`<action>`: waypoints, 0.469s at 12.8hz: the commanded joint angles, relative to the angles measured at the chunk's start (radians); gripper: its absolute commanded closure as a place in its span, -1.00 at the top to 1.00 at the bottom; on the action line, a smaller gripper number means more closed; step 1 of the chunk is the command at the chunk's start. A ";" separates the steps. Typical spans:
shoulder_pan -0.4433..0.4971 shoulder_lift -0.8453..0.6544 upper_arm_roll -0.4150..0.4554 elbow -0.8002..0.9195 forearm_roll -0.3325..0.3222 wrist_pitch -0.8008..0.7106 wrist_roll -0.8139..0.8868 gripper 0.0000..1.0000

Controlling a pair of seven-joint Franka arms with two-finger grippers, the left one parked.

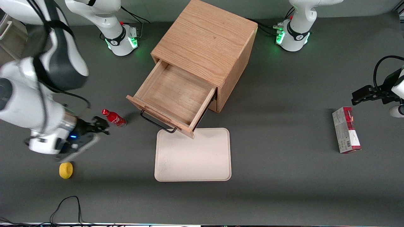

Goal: Open upper drawer

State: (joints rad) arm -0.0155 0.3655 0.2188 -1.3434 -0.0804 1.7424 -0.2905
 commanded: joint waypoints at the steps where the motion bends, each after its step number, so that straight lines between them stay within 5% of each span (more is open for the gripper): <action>1: 0.022 -0.104 -0.016 -0.031 0.010 -0.131 0.387 1.00; 3: 0.019 -0.225 -0.021 -0.159 0.016 -0.164 0.502 1.00; 6: 0.023 -0.487 -0.180 -0.498 0.108 0.006 0.515 1.00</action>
State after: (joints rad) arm 0.0053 0.0944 0.1401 -1.5534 -0.0322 1.6209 0.2195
